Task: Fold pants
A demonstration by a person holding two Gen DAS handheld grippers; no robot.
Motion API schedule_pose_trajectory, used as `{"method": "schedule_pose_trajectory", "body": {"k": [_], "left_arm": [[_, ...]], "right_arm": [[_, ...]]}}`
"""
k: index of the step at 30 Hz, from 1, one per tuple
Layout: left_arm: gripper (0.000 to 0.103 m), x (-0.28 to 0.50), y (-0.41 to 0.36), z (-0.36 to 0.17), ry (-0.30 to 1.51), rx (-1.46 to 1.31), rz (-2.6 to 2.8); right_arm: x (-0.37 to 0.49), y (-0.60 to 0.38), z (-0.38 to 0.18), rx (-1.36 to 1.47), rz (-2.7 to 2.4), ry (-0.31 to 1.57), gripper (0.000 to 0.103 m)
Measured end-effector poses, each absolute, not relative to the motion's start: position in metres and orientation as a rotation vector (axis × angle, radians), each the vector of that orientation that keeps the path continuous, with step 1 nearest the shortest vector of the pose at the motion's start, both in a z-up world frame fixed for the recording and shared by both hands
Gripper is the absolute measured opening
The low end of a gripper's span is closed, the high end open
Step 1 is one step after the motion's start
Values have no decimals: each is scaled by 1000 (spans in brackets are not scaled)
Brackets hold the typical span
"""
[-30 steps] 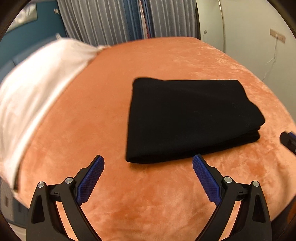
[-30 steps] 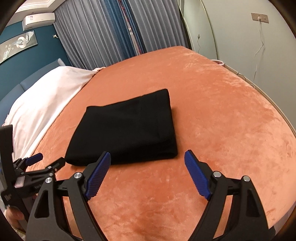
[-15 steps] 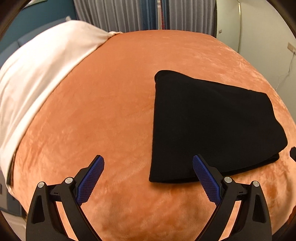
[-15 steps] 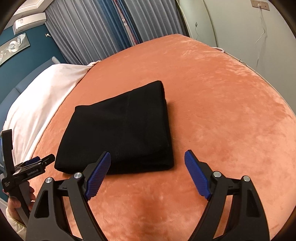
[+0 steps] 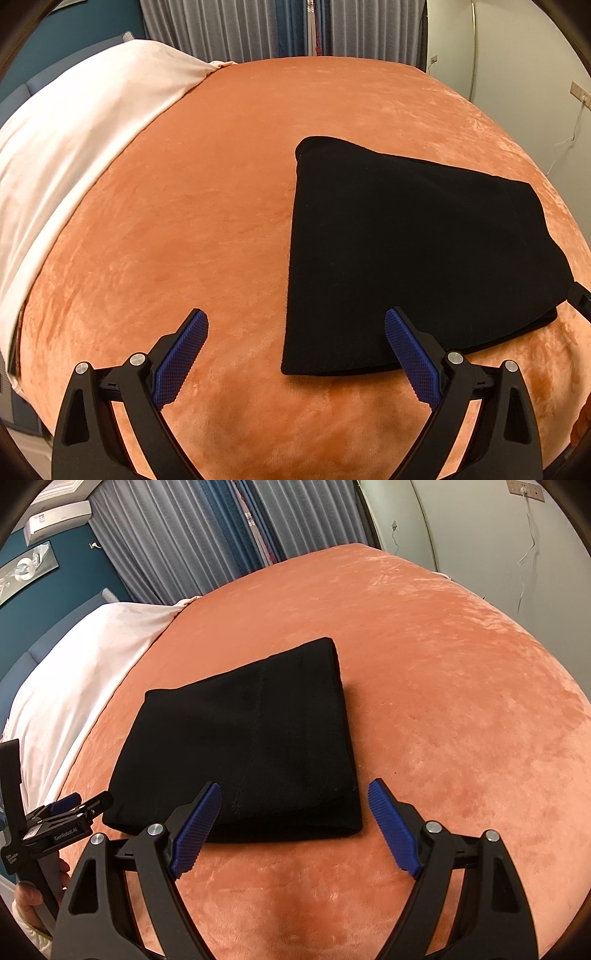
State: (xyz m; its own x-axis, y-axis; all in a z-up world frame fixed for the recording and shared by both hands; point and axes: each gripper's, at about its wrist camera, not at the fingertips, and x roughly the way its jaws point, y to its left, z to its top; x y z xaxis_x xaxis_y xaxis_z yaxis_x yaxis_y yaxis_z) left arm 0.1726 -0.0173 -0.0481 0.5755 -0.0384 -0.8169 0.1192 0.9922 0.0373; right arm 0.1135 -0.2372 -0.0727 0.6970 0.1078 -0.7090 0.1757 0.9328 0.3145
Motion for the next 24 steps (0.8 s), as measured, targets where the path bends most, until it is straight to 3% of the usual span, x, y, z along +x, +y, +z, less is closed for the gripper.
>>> {"method": "schedule_pose_trajectory", "body": {"k": [5,13,24], "left_arm": [[95,170,-9,-47,959,49,-121],[95,180,36,-60,1073,-251,-254],[95,221,21,-93,1250,-371,-392]], "right_arm": [[109,-244,-72,376,-54,801,80],[99,-270,-83,477,-57,825,80],[116,-298,-131,869,120,939,82]]}}
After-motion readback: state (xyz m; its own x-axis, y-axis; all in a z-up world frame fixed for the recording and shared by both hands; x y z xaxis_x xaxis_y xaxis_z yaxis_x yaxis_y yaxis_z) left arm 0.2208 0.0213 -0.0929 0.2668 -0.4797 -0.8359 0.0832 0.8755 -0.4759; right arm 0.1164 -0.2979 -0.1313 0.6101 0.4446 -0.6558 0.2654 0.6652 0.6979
